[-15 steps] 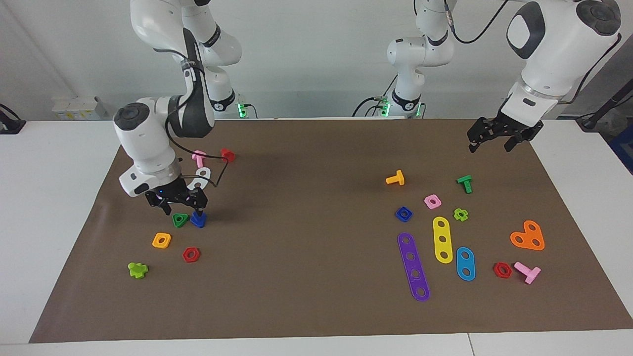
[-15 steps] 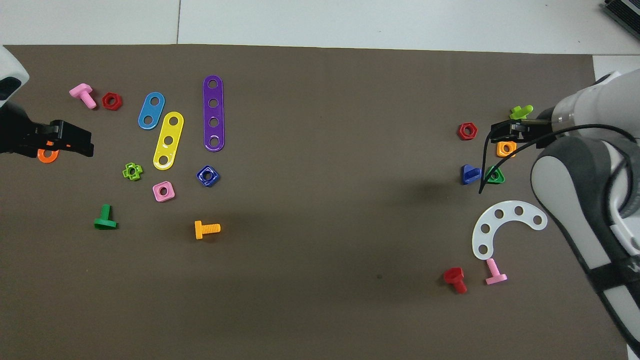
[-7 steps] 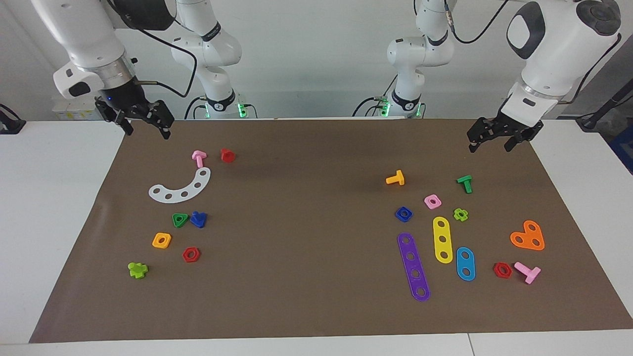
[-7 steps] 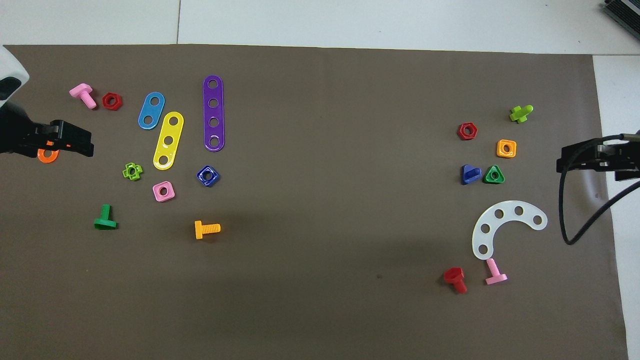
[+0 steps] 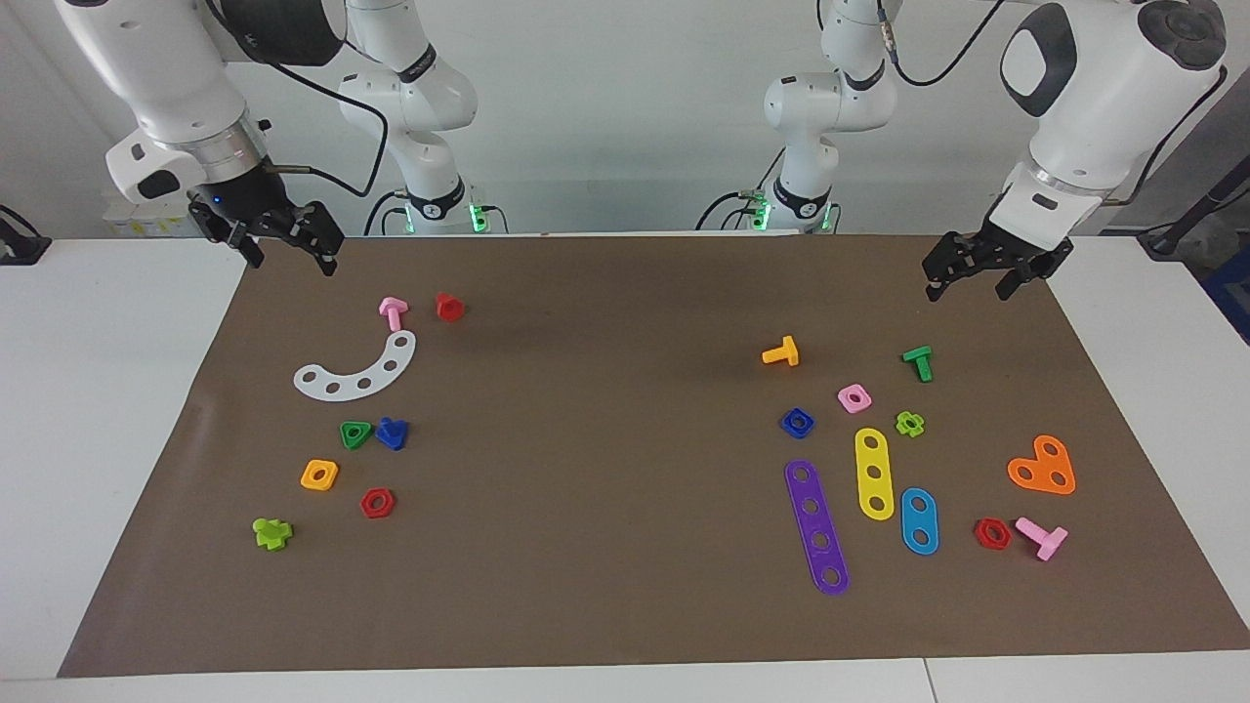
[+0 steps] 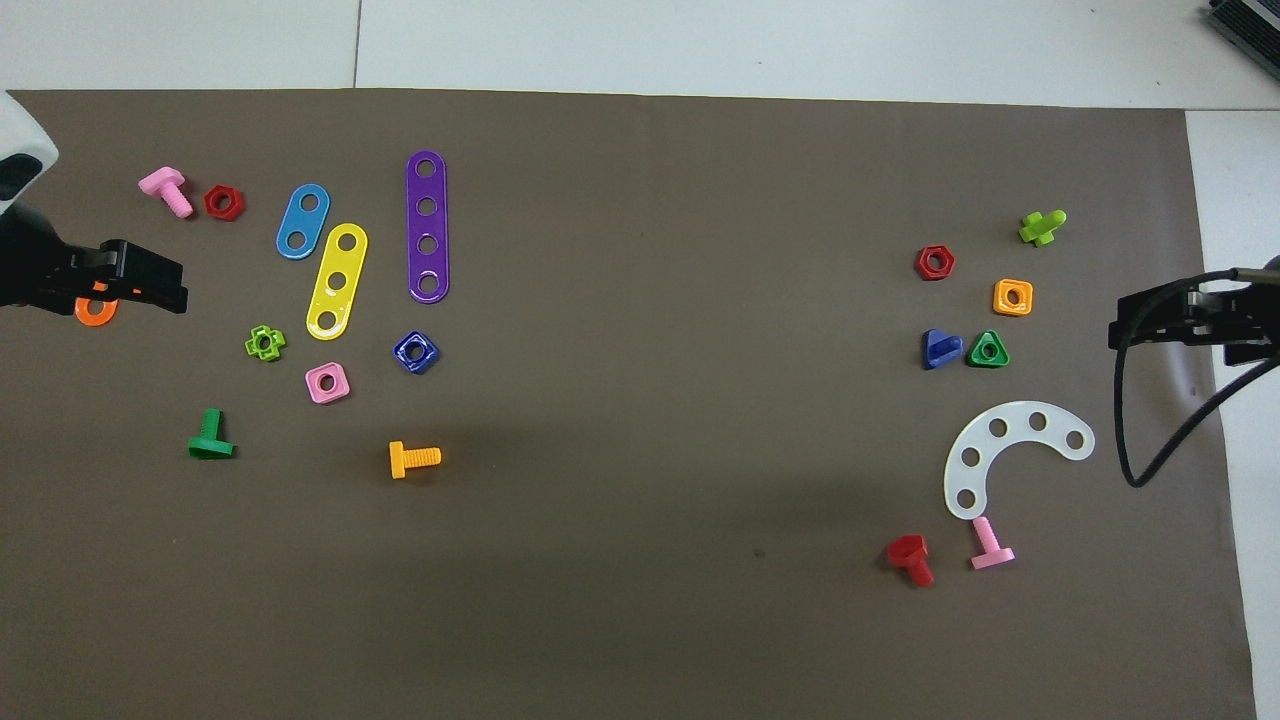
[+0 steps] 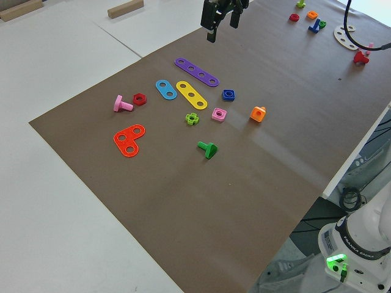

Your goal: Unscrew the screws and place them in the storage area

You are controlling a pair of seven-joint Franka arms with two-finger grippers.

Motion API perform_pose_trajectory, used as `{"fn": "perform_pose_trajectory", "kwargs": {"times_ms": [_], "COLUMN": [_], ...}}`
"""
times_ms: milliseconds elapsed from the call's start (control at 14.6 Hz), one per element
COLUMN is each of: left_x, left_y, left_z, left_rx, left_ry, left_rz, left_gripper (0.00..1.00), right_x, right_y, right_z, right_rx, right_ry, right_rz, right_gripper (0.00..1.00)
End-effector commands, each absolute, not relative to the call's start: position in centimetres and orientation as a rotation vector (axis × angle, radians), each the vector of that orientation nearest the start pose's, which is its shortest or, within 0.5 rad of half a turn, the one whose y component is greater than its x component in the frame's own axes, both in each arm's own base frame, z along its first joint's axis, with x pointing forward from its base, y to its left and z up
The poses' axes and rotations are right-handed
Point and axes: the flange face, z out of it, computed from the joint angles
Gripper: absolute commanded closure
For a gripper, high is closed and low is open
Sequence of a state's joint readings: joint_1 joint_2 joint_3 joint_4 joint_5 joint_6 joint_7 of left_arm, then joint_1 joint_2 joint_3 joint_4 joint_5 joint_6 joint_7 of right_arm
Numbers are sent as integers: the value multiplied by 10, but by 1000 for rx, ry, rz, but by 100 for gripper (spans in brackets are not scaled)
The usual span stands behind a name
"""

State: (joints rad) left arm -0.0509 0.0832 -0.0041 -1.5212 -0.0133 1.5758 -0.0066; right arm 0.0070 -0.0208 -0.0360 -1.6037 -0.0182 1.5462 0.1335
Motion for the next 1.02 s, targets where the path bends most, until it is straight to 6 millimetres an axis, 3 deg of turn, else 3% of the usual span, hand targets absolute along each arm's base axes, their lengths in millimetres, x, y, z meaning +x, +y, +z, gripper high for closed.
{"fn": "perform_pose_trajectory", "kwargs": {"times_ms": [0, 956], "left_x": [575, 578], "left_y": [-36, -36], "left_z": [606, 609], "left_rx": [-3141, -3165], "left_ry": [84, 86], "left_rz": [15, -30], "left_gripper": [0, 0], "right_x": [546, 544], "right_y": [-22, -20], "right_z": [621, 618], "right_rx": [-3169, -3165], "right_ry": [237, 249], "right_rz": [68, 75], "right_gripper": [0, 0]}}
